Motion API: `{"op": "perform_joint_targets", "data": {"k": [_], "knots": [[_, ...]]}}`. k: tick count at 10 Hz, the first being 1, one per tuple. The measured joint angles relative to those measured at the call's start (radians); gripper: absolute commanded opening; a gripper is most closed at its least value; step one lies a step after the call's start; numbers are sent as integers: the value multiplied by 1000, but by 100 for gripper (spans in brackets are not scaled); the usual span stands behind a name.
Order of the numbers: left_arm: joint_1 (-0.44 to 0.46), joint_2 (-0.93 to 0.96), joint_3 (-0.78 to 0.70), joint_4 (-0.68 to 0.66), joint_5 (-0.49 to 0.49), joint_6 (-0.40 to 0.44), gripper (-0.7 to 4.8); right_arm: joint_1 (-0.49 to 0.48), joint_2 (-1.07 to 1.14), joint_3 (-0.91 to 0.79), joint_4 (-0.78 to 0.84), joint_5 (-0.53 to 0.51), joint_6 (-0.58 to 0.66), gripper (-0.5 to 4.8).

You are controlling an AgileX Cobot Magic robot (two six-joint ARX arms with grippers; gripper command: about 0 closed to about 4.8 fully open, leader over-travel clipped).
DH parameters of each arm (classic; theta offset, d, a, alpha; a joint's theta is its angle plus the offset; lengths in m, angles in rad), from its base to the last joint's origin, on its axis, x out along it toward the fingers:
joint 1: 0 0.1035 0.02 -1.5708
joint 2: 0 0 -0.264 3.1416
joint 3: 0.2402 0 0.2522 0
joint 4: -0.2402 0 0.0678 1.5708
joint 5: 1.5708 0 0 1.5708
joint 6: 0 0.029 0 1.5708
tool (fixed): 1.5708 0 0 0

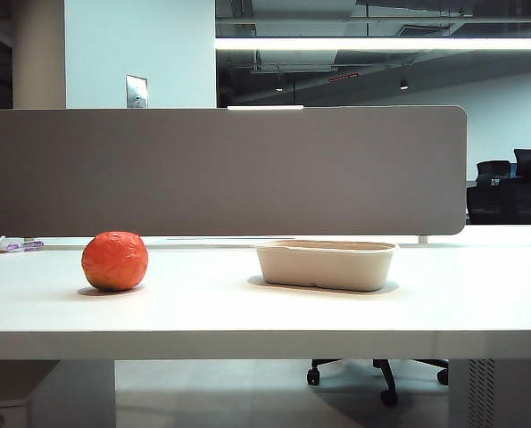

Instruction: Pick up the orange and place it into the paper lunchbox.

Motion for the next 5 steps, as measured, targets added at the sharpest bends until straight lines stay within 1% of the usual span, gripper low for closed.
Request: {"op": "perform_joint_targets", "data": {"k": [4, 5], "knots": [[0, 0, 0, 0, 0, -2, -6, 0, 0, 0, 0, 0, 0, -1], [0, 0, 51, -2, -60, -123, -6, 1, 1, 118, -4, -1, 0, -2]]}}
